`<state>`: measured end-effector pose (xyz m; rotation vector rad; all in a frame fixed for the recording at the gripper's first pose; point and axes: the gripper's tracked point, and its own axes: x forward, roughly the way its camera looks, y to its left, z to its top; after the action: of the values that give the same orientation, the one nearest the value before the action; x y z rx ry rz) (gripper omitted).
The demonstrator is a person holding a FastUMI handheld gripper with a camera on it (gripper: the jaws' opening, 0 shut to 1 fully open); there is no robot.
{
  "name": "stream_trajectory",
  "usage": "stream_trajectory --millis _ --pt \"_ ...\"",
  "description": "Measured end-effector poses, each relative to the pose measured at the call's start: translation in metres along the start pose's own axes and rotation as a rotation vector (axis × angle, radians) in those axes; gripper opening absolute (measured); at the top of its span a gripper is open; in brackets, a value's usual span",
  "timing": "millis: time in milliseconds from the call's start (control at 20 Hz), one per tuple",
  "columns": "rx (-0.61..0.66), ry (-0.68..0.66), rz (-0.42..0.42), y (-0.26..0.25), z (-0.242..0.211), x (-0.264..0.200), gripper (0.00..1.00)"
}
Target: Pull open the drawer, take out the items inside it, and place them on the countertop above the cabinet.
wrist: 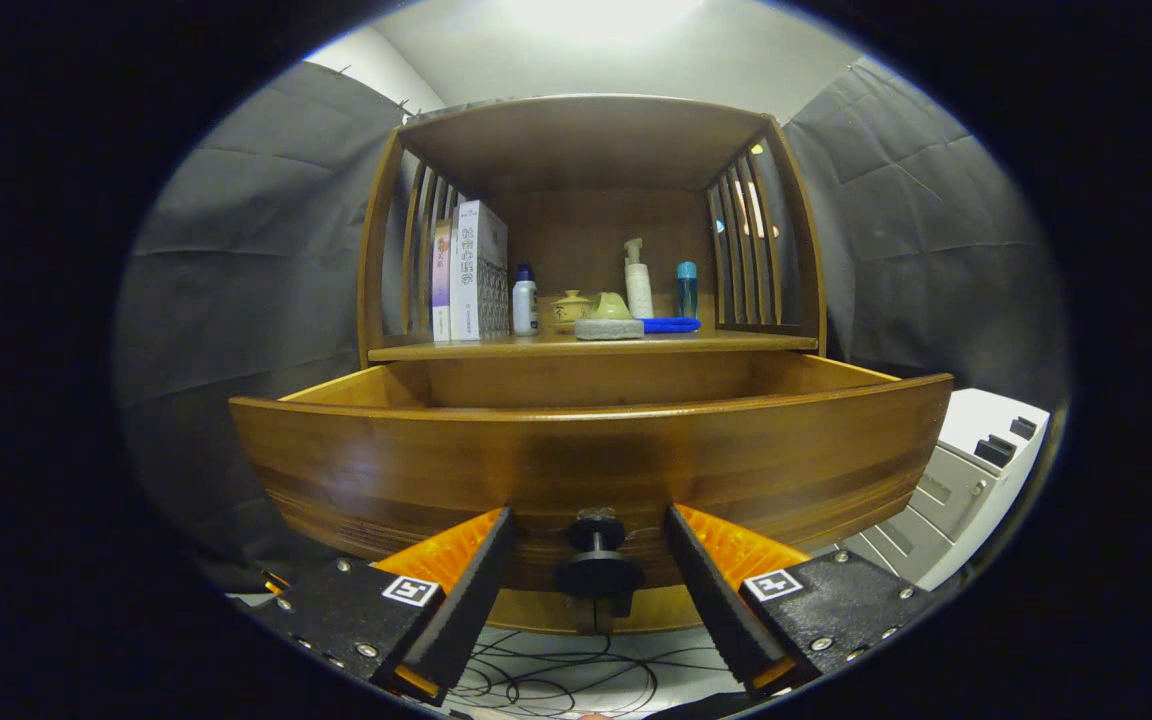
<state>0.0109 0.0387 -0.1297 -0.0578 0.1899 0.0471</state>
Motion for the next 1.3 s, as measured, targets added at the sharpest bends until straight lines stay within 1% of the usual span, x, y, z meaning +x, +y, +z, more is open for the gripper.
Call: stream_trajectory --millis 500,600,750,1300 --pt "0.018 0.01 -0.01 0.003 0.009 0.035 0.95" --pt "0.032 -0.004 -0.01 0.003 0.016 0.041 0.95" --pt "0.064 0.009 -0.005 0.006 0.015 0.054 0.95" --pt "0.054 0.014 -0.024 0.006 0.024 0.104 0.95"
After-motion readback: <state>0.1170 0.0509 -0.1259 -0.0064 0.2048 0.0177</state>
